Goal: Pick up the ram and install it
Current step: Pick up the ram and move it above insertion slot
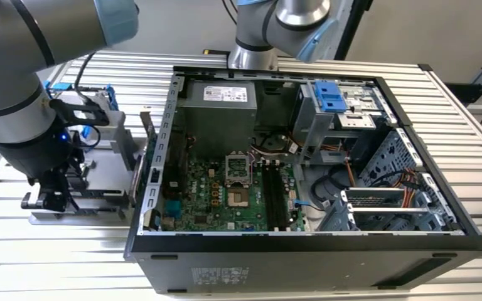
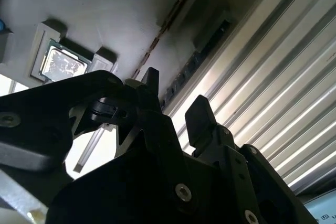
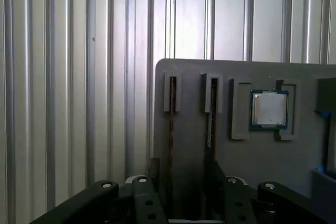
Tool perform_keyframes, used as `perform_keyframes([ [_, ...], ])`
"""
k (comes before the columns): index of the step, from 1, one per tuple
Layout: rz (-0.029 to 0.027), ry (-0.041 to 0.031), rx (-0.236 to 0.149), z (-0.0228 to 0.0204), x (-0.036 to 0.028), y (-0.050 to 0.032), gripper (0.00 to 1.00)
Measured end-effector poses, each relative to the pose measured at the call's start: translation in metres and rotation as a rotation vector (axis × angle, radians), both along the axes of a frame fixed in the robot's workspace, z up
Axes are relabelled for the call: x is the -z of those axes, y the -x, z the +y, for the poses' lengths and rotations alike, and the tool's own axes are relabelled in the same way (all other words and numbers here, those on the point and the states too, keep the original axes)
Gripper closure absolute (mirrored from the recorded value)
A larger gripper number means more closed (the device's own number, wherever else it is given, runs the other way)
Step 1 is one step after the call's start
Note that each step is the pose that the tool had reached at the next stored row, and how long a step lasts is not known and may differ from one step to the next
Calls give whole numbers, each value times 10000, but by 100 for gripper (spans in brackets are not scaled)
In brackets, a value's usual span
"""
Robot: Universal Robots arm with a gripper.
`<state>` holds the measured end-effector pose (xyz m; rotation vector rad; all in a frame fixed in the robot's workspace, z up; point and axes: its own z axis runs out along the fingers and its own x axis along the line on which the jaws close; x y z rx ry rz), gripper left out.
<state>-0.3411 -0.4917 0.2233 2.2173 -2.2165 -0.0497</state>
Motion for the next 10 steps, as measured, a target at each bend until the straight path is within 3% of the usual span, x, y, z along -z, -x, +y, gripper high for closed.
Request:
perform_keyframes([
  [10,-1,25,6,-19,163,1,0],
])
